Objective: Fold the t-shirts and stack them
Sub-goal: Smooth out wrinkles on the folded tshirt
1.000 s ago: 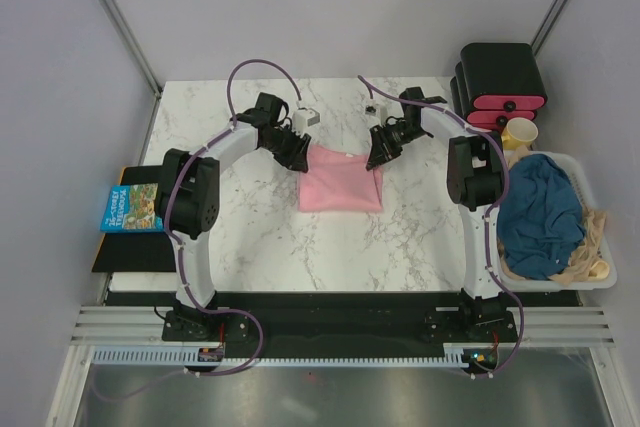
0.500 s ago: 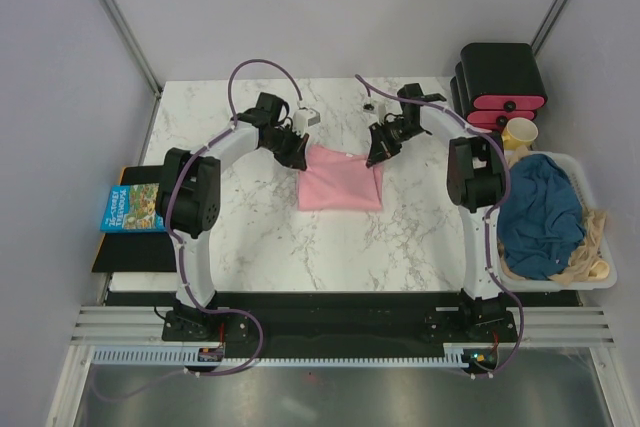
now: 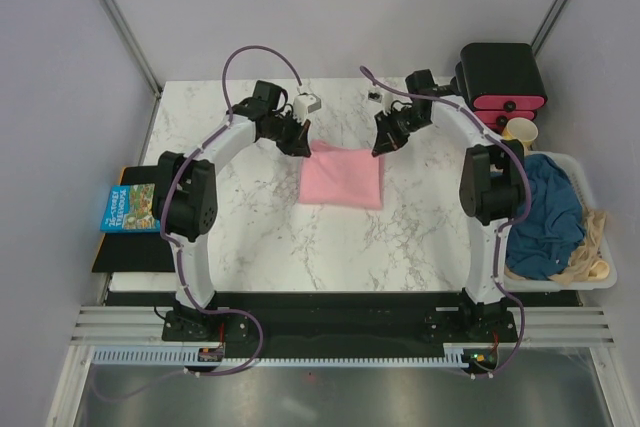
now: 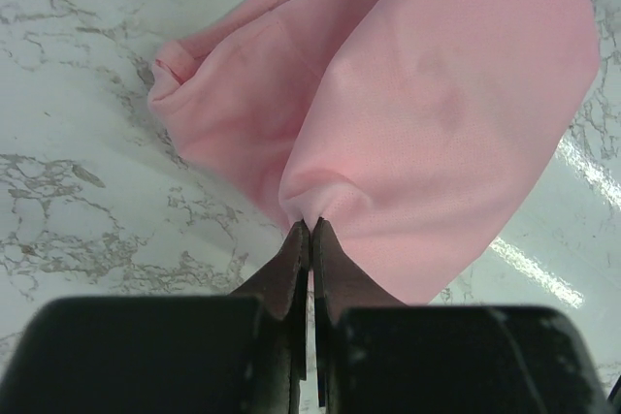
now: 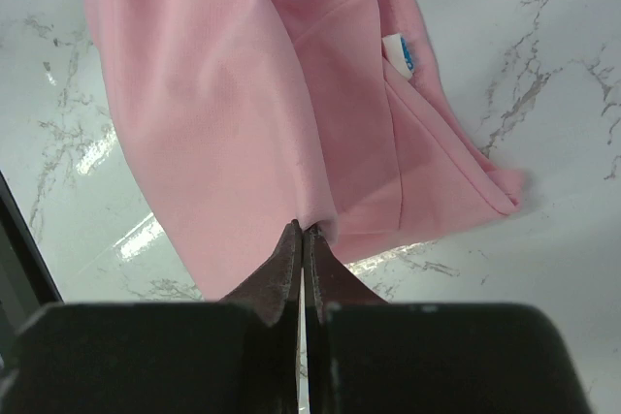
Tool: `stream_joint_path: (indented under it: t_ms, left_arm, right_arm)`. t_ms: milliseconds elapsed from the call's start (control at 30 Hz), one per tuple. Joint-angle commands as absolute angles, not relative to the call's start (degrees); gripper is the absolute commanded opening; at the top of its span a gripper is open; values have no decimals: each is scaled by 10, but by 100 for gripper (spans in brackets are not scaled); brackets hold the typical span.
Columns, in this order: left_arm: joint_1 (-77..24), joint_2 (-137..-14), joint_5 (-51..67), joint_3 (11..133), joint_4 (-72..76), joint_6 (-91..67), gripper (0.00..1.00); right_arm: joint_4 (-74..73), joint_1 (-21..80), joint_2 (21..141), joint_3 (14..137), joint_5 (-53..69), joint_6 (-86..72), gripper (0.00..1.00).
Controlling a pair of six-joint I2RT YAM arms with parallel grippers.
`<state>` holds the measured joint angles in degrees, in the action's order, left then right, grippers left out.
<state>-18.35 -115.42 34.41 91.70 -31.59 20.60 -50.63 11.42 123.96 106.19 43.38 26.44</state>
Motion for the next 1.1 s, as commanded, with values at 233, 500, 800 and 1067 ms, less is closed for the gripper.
stream_joint_path:
  t_ms: [233, 500, 800, 1067]
  left_arm:
    - [-188, -1126, 373, 965, -289, 189, 2]
    - [-193, -1126, 397, 977, -284, 189, 2]
    - [-203, -1140, 395, 986, -275, 195, 2]
    - [-207, -1169, 354, 994, -224, 191, 2]
  right_arm:
    - [-492, 115, 1191, 998, 368, 305, 0]
    - [-478, 114, 1158, 988, 330, 310, 0]
    - [-468, 113, 1125, 981, 293, 322, 0]
    - [-451, 113, 1146, 974, 287, 318, 0]
